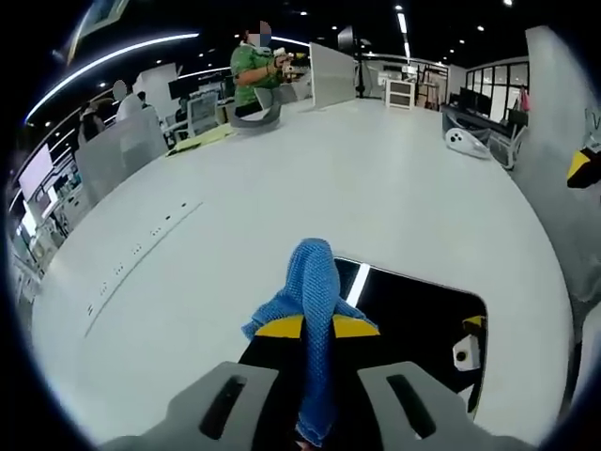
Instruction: Wipe the mirror surface with the cleaning cloth until all visible marks leave the cleaned area.
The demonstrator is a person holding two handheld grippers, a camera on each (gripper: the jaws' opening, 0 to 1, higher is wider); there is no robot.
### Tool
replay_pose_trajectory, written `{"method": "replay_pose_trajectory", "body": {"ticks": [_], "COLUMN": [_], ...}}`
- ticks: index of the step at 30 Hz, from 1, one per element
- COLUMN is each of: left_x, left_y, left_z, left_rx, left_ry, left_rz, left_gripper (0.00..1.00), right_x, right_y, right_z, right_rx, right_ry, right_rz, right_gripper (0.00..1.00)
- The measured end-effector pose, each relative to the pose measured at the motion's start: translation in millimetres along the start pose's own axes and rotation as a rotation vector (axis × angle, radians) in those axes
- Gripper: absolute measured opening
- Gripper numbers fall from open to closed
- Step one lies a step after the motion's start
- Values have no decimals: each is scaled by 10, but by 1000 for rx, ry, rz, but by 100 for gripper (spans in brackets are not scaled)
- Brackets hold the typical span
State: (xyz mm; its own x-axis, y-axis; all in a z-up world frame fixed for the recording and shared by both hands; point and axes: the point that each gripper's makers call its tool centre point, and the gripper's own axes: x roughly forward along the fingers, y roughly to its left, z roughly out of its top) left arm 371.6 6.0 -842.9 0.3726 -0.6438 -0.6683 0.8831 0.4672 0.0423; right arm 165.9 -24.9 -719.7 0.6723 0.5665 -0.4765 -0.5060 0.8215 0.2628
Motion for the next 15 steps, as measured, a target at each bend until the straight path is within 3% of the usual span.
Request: {"method": "replay_pose_trajectory", "body": {"ticks": [15], "left_x": [-50], "left_y": [-50], "left_z": [-43], "left_rx": [-18], "left_ry": [-8], "left_rz": [2], "left_gripper": [7], "right_x": [12], "right_y": [-16], "right_z": [14], "right_rx": [-4], "right_ry": [-4], "right_rz": [2], "right_gripper": [98]}}
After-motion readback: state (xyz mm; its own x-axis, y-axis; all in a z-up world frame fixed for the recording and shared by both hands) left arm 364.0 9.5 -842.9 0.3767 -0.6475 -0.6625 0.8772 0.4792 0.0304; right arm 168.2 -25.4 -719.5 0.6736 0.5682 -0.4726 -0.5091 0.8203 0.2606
